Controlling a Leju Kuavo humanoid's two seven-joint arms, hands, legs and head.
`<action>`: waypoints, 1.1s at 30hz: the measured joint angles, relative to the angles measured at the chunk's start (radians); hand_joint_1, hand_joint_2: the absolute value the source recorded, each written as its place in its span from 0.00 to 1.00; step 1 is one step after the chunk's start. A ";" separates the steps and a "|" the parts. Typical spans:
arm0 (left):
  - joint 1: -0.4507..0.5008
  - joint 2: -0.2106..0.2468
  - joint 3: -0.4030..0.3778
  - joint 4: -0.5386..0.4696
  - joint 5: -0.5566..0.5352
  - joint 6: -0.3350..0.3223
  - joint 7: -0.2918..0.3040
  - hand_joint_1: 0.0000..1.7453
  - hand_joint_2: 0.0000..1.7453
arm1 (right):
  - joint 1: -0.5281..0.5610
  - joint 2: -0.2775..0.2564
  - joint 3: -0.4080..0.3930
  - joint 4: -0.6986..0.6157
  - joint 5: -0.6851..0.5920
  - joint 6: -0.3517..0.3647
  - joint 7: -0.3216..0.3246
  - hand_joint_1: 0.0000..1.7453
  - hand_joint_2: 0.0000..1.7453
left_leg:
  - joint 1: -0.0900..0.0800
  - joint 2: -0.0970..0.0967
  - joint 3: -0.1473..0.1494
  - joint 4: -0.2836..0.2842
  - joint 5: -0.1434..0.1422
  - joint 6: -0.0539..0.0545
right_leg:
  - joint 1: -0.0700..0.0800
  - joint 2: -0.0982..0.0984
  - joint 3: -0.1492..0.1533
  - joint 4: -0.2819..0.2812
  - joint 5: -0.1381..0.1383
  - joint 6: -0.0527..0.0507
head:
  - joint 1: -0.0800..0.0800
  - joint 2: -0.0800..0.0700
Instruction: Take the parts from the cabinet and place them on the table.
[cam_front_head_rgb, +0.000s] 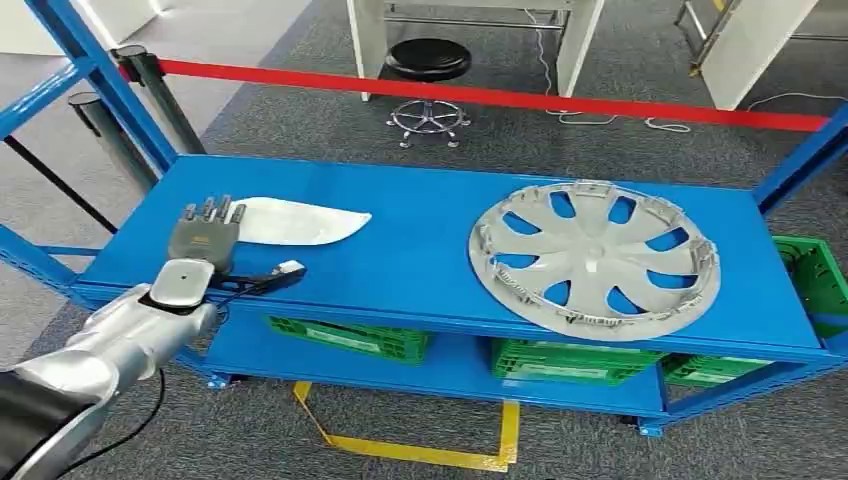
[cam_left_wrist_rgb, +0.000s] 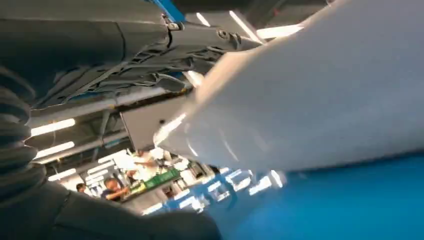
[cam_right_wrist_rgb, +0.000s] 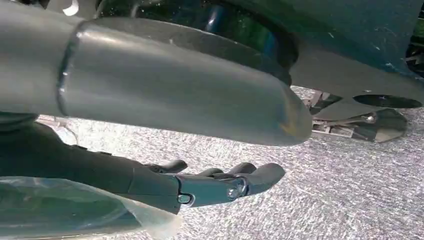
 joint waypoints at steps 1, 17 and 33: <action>0.000 0.000 0.000 0.000 0.000 -0.003 0.000 1.00 1.00 | 0.000 0.000 0.000 0.000 0.000 0.000 -0.003 0.00 0.00 | 0.000 0.000 0.000 0.000 0.000 0.000 | 0.000 0.000 0.000 0.000 0.000 0.000 | 0.000 0.000; 0.026 0.008 0.023 0.006 0.001 0.076 -0.028 1.00 1.00 | 0.000 0.000 0.000 0.000 0.009 -0.001 -0.011 0.00 0.00 | 0.000 0.000 0.000 0.000 0.000 0.000 | 0.000 0.001 -0.001 0.000 0.000 0.000 | 0.000 0.000; 0.295 -0.124 0.574 -0.320 0.334 0.347 -0.805 1.00 1.00 | 0.000 -0.002 -0.004 0.000 0.051 -0.016 -0.013 0.00 0.00 | -0.001 0.001 -0.005 0.000 0.000 0.000 | 0.000 0.003 -0.006 0.000 0.000 0.000 | 0.000 0.000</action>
